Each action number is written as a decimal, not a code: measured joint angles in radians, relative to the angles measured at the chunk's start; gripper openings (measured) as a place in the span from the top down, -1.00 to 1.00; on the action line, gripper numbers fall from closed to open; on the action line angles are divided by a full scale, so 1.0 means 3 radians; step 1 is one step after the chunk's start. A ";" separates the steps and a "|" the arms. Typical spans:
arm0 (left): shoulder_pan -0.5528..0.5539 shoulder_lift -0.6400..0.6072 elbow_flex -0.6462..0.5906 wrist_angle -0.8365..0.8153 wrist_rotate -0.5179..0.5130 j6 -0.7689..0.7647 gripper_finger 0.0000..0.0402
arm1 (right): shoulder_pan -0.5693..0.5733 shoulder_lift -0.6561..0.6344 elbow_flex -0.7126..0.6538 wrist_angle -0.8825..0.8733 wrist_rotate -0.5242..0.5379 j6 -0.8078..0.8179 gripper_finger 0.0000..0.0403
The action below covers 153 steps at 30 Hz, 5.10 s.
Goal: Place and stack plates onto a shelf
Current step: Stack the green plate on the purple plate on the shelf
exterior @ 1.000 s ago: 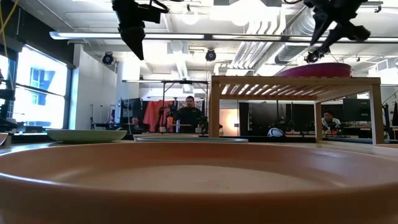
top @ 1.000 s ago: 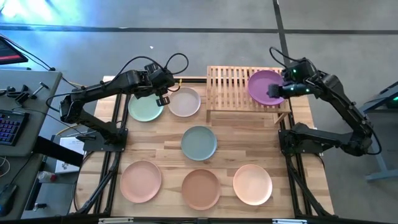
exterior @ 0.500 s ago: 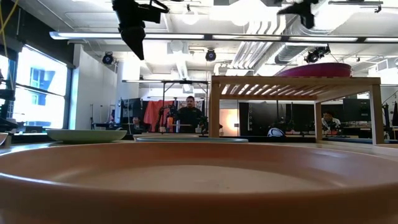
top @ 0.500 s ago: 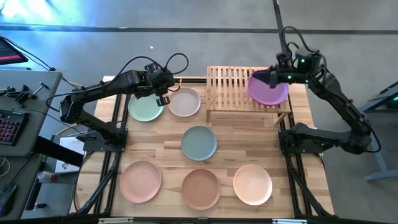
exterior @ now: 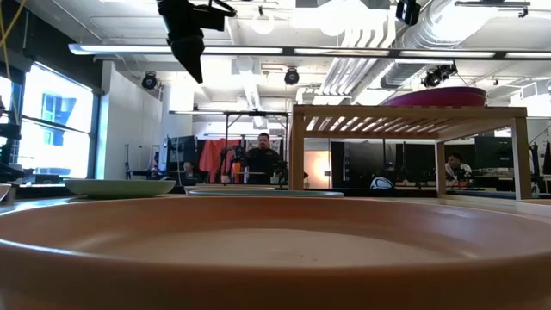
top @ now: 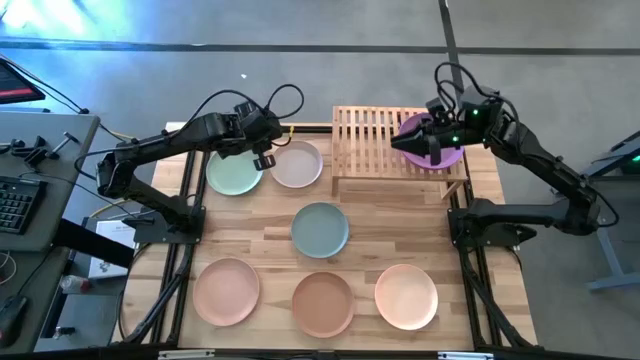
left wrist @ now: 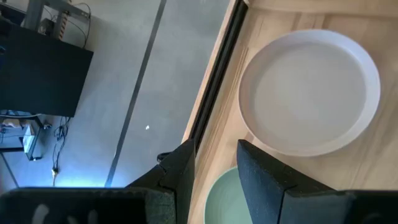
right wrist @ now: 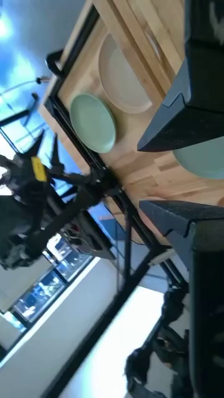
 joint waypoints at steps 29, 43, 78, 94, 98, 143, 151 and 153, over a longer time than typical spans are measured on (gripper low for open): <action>0.0256 0.0003 -0.0169 -0.0578 0.0874 -0.2368 0.45 | 0.0471 0.0001 0.0000 -0.0357 0.0663 -0.0438 0.41; 0.0272 0.0004 -0.1044 -0.0223 0.1107 -0.2770 0.45 | 0.0471 0.0001 0.0000 -0.0357 0.0663 -0.0438 0.41; 0.0263 0.0001 -0.2172 0.0911 0.1342 -0.2970 0.45 | 0.0471 0.0001 0.0000 -0.0357 0.0664 -0.0438 0.42; 0.0261 0.0003 -0.2396 0.0911 0.1408 -0.3026 0.45 | 0.0471 0.0001 0.0000 -0.0357 0.0665 -0.0438 0.42; 0.0262 0.0003 -0.2396 0.0915 0.1407 -0.3026 0.48 | 0.0471 0.0001 0.0000 -0.0357 0.0665 -0.0438 0.42; -0.0784 0.0003 -0.0380 -0.0735 0.1179 -0.1470 1.00 | 0.0471 0.0002 -0.0001 -0.0355 0.0666 0.0008 0.42; -0.1038 0.0003 0.0126 -0.0771 0.0964 -0.0425 1.00 | 0.0479 0.0031 -0.0001 -0.0213 0.0679 0.0485 0.42; -0.1087 0.0003 0.0226 -0.0772 0.0963 -0.0262 1.00 | 0.0514 0.0057 -0.0001 -0.0087 0.0685 0.0502 0.42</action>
